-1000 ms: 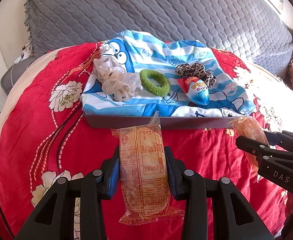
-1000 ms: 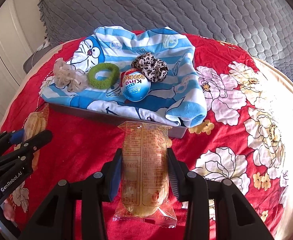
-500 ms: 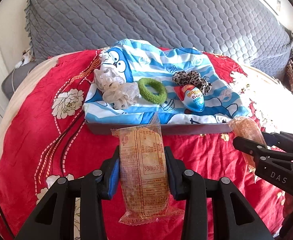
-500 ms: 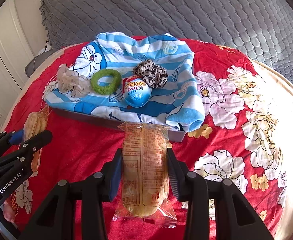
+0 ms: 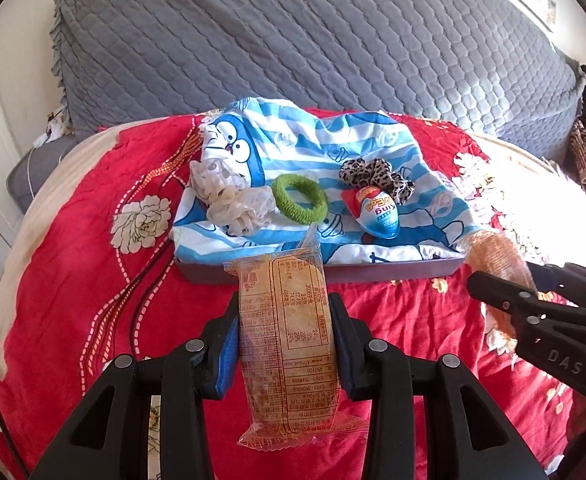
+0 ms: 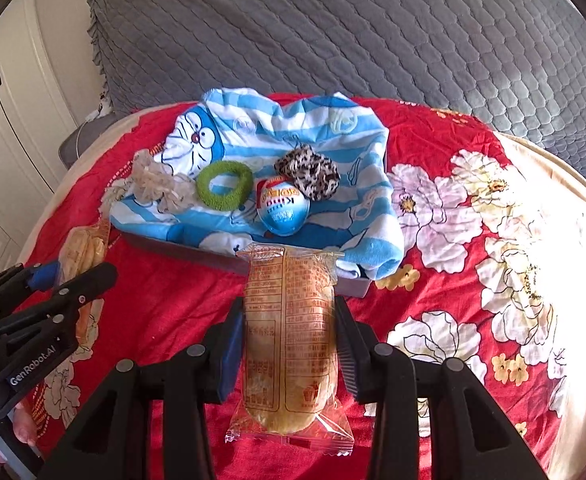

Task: Organize objects
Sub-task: 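Lift the pastry with the left gripper while the right gripper lifts the long bread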

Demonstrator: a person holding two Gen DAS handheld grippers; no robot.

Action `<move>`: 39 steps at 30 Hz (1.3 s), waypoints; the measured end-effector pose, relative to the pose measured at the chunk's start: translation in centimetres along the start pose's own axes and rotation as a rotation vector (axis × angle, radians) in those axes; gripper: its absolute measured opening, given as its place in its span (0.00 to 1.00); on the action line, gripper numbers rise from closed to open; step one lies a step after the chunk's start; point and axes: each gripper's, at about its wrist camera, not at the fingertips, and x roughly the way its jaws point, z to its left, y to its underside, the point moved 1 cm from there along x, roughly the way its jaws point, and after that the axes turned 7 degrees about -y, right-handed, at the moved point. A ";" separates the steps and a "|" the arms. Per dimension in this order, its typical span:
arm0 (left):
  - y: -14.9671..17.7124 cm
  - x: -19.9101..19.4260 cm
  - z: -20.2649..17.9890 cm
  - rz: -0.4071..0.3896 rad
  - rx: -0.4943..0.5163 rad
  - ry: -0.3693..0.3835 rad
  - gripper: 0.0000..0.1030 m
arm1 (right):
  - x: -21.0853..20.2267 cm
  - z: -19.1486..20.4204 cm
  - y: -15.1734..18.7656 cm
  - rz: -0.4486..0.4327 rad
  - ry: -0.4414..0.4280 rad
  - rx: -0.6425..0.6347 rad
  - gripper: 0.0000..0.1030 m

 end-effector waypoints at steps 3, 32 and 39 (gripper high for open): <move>-0.2 -0.4 -0.1 -0.008 0.003 -0.001 0.40 | -0.8 0.2 -0.3 -0.024 -0.003 -0.004 0.40; -2.8 -3.6 -1.2 -0.079 0.040 -0.015 0.40 | -4.4 1.1 -2.0 -0.137 -0.014 -0.020 0.40; -3.4 -4.0 -1.2 -0.091 0.039 -0.015 0.40 | -5.2 1.3 -2.3 -0.165 -0.020 -0.020 0.40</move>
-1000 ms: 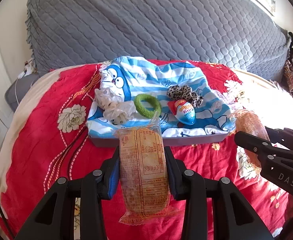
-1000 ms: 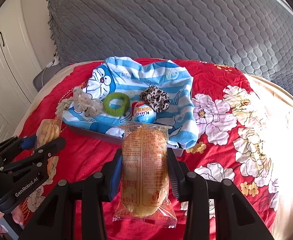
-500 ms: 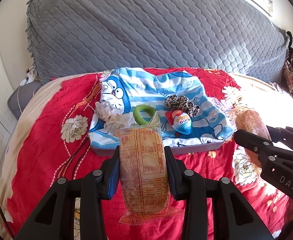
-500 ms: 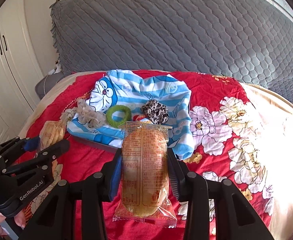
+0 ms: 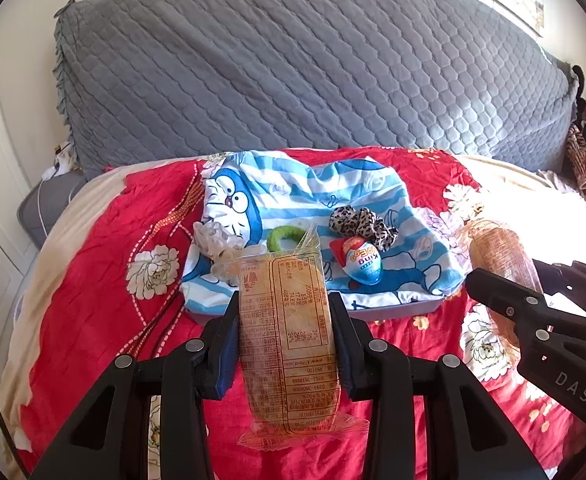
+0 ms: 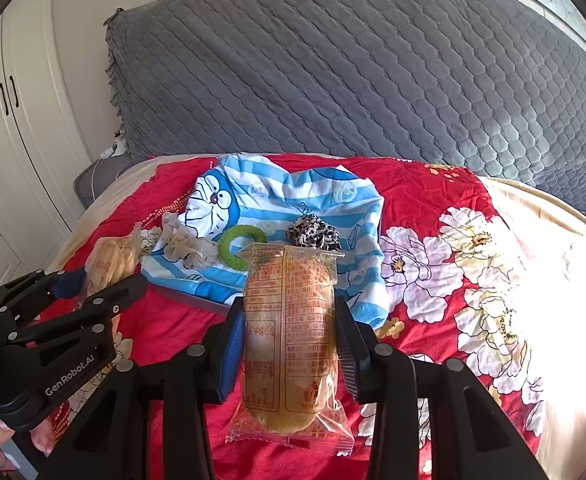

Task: Organize objects
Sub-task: 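Lift the pastry with the left gripper while the right gripper lifts the long bread, then carry the pastry in the left gripper while the right gripper carries the bread over the tray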

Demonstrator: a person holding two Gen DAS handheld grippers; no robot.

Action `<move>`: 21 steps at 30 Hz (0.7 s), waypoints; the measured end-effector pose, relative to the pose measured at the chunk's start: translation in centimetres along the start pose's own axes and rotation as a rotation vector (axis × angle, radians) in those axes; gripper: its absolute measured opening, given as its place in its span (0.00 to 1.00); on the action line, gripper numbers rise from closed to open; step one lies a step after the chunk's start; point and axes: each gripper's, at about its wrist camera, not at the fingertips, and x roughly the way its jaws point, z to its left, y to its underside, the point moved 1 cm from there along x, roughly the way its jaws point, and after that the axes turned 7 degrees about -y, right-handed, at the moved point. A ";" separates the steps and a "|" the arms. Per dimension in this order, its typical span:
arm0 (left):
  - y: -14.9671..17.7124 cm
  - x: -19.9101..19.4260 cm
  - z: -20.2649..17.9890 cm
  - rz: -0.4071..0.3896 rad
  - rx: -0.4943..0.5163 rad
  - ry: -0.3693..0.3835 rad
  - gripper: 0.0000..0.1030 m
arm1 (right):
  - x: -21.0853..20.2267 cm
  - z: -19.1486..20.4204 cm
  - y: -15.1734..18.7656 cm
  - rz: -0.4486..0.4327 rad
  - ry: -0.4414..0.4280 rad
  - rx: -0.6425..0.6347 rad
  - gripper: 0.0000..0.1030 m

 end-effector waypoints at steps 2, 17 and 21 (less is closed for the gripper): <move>-0.1 0.0 -0.1 -0.001 0.013 0.006 0.40 | -0.1 0.1 -0.1 -0.004 -0.002 -0.004 0.40; -0.4 0.5 0.0 0.000 0.027 0.006 0.40 | 0.3 0.3 -0.1 0.004 0.002 -0.009 0.40; -0.5 0.9 0.1 0.005 0.029 0.004 0.40 | 0.7 0.2 -0.1 0.008 0.002 -0.007 0.40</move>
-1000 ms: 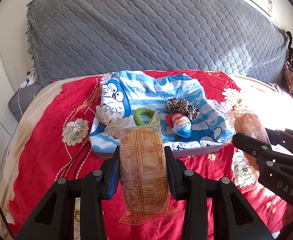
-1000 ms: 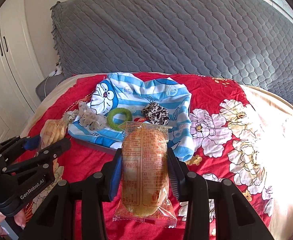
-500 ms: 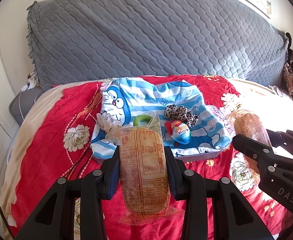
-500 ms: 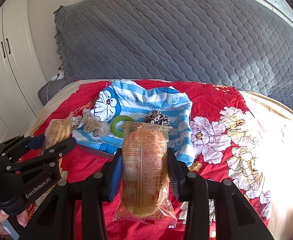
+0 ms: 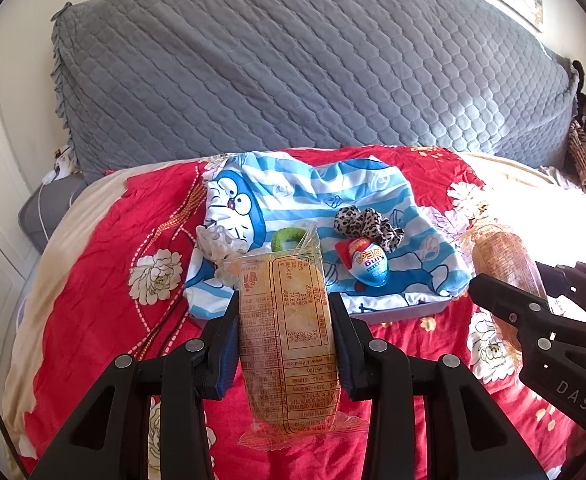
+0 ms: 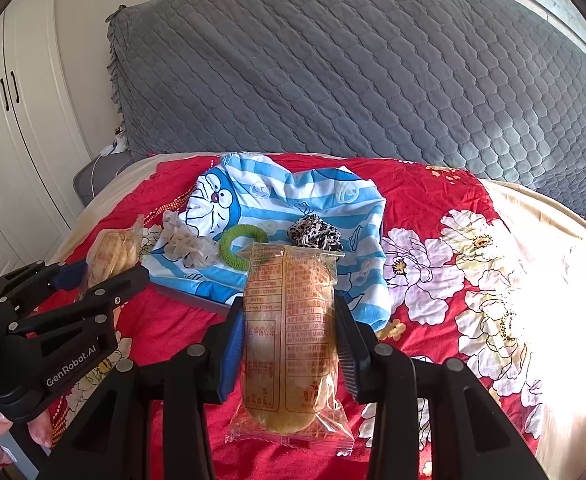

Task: Organize objects
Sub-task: 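Carry the pastry in the left gripper while the right gripper carries the bread over the tray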

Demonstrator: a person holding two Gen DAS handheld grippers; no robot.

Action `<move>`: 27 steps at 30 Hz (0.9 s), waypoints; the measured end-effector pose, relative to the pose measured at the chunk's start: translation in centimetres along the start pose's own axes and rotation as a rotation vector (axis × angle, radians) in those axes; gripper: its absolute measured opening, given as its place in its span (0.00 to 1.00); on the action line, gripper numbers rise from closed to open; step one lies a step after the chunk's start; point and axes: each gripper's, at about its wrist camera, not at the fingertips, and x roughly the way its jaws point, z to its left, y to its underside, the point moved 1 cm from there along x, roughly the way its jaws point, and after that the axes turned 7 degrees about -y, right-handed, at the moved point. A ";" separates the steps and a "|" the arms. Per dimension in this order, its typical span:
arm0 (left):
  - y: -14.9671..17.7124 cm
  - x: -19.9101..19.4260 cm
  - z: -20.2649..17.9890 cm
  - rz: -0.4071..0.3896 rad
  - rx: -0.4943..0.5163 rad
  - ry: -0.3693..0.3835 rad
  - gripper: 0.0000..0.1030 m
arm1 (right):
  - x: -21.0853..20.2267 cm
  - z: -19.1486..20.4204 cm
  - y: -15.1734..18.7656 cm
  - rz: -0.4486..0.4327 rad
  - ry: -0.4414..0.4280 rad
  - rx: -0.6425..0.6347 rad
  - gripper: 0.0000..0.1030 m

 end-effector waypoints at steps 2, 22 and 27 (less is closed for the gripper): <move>-0.1 0.1 0.0 -0.003 0.000 -0.002 0.40 | 0.1 -0.1 -0.1 0.001 0.002 0.001 0.40; -1.1 -0.1 0.6 -0.024 -0.016 0.008 0.40 | -0.6 0.1 -1.6 -0.041 0.009 -0.004 0.40; -1.1 0.0 0.4 -0.021 -0.015 0.016 0.40 | -0.8 0.0 -1.7 -0.047 0.011 -0.004 0.40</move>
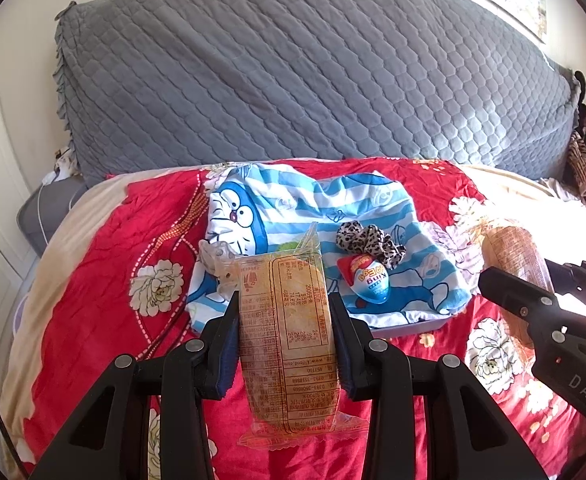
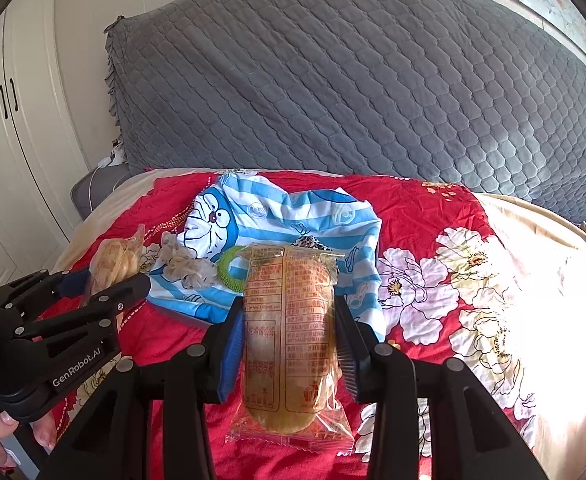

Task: Organize objects
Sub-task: 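Carry the pastry in the left gripper while the right gripper carries the bread over the tray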

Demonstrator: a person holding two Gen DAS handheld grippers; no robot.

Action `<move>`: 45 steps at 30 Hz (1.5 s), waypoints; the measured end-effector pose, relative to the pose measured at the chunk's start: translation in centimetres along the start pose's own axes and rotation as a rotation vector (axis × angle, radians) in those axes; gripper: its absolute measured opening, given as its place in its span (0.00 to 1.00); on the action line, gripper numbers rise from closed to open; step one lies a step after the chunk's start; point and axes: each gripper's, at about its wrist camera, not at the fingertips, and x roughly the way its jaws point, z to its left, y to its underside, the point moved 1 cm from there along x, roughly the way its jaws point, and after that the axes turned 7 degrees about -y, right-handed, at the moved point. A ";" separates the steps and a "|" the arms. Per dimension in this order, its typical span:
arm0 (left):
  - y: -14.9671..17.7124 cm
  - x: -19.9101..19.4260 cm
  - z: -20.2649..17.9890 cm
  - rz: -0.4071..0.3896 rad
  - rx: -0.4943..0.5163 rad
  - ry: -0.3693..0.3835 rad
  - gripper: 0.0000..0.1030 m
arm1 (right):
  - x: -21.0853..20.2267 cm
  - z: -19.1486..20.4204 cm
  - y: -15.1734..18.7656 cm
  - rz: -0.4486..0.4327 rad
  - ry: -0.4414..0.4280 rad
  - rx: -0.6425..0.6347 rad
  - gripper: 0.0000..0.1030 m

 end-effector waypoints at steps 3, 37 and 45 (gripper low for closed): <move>-0.1 0.0 0.0 0.000 0.001 0.000 0.40 | -0.1 0.0 -0.1 -0.006 0.000 -0.001 0.40; -1.9 4.0 -0.4 0.015 -0.001 0.015 0.40 | 3.1 -0.1 -2.2 0.001 -0.011 -0.017 0.40; -2.1 5.6 -0.1 0.028 -0.001 0.016 0.40 | 4.7 -0.2 -2.6 0.009 -0.010 -0.022 0.40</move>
